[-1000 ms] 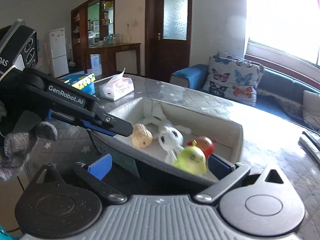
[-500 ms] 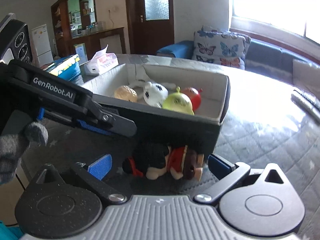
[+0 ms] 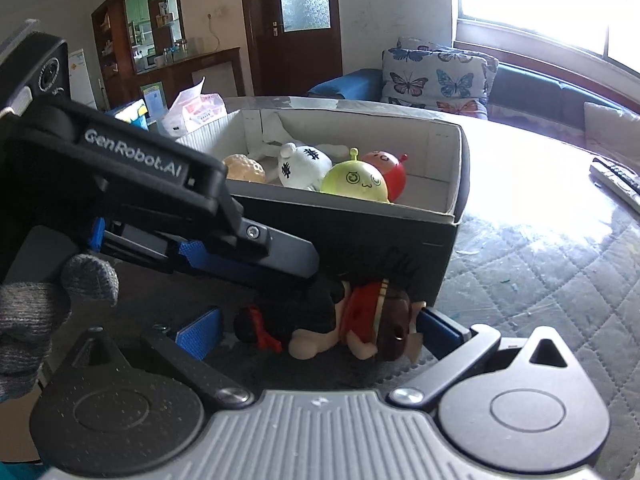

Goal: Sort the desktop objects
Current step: 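Move the left gripper down beside the box to the red-and-black doll, then close the left gripper around the doll's head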

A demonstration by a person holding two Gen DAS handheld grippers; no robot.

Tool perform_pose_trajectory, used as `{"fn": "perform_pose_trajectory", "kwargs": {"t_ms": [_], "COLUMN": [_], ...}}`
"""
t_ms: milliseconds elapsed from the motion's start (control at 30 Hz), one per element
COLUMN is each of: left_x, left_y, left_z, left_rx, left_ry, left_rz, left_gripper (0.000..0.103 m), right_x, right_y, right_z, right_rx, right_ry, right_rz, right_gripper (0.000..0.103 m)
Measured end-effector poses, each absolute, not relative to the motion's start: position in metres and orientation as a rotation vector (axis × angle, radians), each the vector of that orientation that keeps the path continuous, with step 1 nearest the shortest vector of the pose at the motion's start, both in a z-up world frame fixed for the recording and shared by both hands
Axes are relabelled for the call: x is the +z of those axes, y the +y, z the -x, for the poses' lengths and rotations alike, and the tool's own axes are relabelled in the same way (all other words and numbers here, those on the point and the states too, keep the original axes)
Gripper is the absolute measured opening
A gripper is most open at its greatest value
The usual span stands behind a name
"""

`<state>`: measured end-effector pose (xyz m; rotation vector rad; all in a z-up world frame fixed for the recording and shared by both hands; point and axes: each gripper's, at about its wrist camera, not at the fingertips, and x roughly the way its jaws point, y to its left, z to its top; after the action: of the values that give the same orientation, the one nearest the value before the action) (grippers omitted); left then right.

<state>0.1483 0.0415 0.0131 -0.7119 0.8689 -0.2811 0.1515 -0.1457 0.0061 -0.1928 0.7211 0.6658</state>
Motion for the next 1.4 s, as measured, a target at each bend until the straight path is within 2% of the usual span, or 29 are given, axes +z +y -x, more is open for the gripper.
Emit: {"fn": "perform_pose_trajectory", "kwargs": {"t_ms": [400, 800, 1200, 1400], "left_x": [0.001, 0.009, 0.005, 0.000], "left_y": [0.051, 0.058, 0.070, 0.073], "left_z": [-0.142, -0.139, -0.134, -0.139], "left_rx": [-0.301, -0.260, -0.247, -0.246], "left_ry": [0.892, 0.894, 0.897, 0.901], "left_rz": [0.814, 0.806, 0.819, 0.854], "left_gripper": [0.046, 0.046, 0.046, 0.046], "right_x": [-0.003, 0.006, 0.023, 0.015], "right_y": [-0.138, -0.145, -0.146, -0.138], "right_z": [-0.144, -0.125, -0.107, -0.133], "right_rx": [0.631, 0.746, 0.744, 0.727], "right_ry": [0.708, 0.766, 0.651, 0.690], "right_rz": [0.264, 0.224, 0.327, 0.347], "right_gripper": [0.103, 0.103, 0.103, 0.092]}}
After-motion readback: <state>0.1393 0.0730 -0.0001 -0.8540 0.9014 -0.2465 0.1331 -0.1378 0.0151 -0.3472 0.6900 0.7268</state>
